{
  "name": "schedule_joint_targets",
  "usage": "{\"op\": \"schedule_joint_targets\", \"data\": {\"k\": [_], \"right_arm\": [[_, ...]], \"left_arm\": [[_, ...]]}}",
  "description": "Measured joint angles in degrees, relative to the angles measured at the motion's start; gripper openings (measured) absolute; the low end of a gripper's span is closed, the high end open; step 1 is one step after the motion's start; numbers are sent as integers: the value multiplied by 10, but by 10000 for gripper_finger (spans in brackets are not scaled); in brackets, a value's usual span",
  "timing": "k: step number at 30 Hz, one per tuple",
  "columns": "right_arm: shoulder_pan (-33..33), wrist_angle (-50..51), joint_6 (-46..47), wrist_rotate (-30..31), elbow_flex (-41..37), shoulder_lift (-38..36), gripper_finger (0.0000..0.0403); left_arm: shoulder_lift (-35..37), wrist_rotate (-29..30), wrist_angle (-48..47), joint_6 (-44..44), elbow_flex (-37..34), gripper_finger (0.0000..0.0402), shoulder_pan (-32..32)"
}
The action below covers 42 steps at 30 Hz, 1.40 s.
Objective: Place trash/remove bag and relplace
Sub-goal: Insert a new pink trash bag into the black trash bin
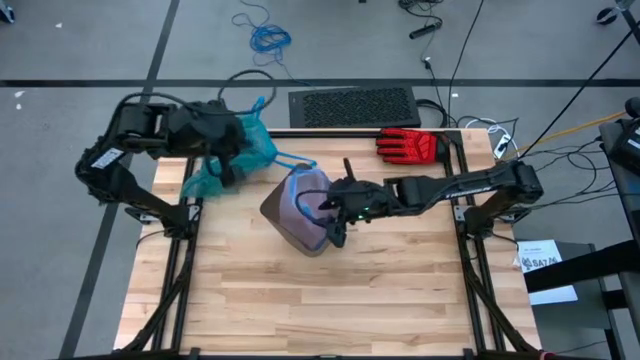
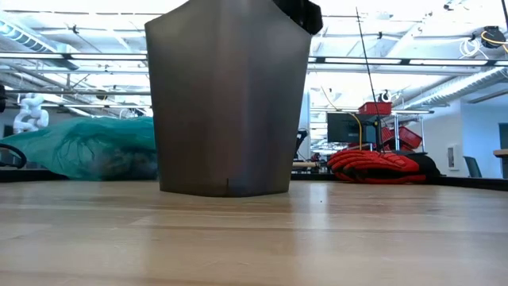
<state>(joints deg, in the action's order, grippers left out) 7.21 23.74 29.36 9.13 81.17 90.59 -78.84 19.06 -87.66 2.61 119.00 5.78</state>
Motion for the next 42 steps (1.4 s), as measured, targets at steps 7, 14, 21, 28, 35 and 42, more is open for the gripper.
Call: {"op": "schedule_joint_targets", "data": {"k": [7,14,21,28,35,42], "right_arm": [[0,-70,33,0,0,33,188],[0,-105,23,16,0,37,21],[-10,-110,9,4,20,25,2],[-24,-110,-39,-70,46,25,1],[-30,-113,-41,-80,46,25,0],[-27,-125,-16,-80,46,25,0]], "left_arm": [[25,-47,20,-5,0,0,0],[38,-199,115,-82,0,5,-1],[5,-329,170,-143,0,70,-21],[-52,-272,165,-202,0,143,-69],[-84,-220,157,-262,0,178,-98],[-88,-152,126,-326,0,180,-103]]}}
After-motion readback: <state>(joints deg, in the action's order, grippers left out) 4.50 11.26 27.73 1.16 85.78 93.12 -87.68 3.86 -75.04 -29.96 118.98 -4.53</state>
